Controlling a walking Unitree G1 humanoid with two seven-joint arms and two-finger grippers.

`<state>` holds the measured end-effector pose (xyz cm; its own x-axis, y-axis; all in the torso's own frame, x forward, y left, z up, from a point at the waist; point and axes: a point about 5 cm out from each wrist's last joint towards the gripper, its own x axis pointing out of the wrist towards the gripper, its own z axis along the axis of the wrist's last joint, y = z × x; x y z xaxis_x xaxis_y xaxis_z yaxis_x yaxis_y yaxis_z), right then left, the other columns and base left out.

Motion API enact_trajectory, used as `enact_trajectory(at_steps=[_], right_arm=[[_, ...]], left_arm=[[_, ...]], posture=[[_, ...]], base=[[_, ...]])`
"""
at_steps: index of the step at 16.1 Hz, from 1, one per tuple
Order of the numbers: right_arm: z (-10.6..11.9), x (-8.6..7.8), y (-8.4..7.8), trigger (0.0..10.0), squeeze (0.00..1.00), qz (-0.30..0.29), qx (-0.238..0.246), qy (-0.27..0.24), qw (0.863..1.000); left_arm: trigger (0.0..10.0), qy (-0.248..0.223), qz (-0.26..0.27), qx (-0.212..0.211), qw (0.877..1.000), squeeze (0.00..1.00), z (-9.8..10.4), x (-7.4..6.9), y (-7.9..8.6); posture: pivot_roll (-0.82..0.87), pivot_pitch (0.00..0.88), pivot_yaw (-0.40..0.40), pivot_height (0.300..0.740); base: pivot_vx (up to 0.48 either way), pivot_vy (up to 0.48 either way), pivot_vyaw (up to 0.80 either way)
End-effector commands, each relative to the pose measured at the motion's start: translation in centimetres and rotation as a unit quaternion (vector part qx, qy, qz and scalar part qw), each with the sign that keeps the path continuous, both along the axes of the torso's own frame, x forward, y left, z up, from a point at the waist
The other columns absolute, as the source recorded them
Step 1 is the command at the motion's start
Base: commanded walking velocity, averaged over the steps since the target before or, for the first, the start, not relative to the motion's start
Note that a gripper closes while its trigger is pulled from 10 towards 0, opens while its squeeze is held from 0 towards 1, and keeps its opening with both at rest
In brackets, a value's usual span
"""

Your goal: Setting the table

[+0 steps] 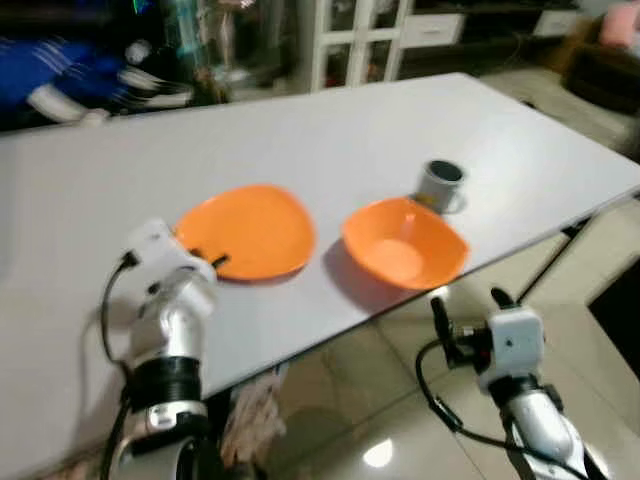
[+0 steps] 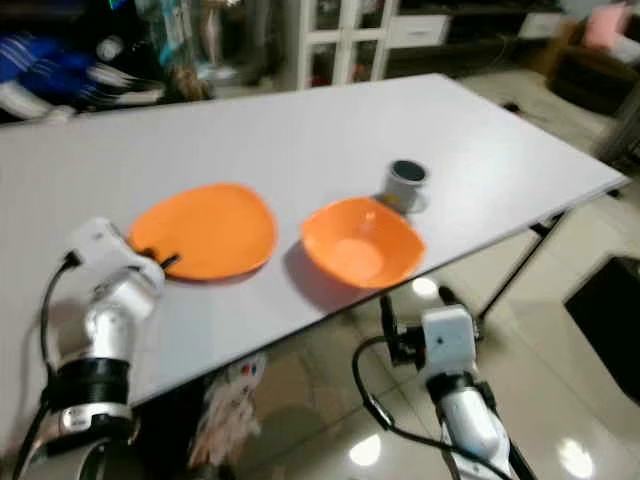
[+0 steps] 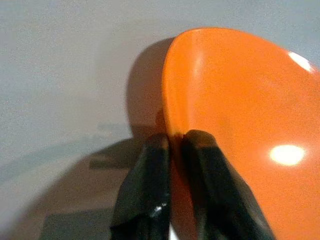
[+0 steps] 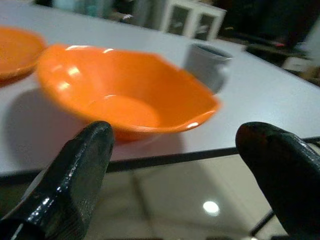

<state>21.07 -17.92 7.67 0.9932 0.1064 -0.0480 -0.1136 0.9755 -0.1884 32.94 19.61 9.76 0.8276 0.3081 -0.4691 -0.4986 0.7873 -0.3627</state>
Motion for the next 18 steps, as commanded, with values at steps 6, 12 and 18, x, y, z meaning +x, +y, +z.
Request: enact_trajectory(at_steps=[6,12,18], right_arm=[[0.5,0.8,-0.1,10.0,0.00,0.001,0.003,-0.011,1.000],[0.3,0.9,0.1,10.0,0.00,-0.002,0.008,-0.013,1.000],[0.2,0.7,0.1,10.0,0.00,-0.002,0.010,-0.011,1.000]], left_arm=[[10.0,-0.005,0.003,0.070,0.998,1.00,0.8,0.4,0.8],[10.0,-0.076,-0.032,0.222,0.972,1.00,4.3,1.2,0.7],[10.0,-0.084,-0.057,0.359,0.928,0.02,5.3,0.2,0.9]], posture=[[-0.09,0.000,-0.043,0.740],[-0.09,0.000,-0.034,0.740],[-0.08,0.000,-0.032,0.740]], base=[[0.000,0.000,0.00],[0.000,0.000,0.00],[0.000,0.000,0.00]])
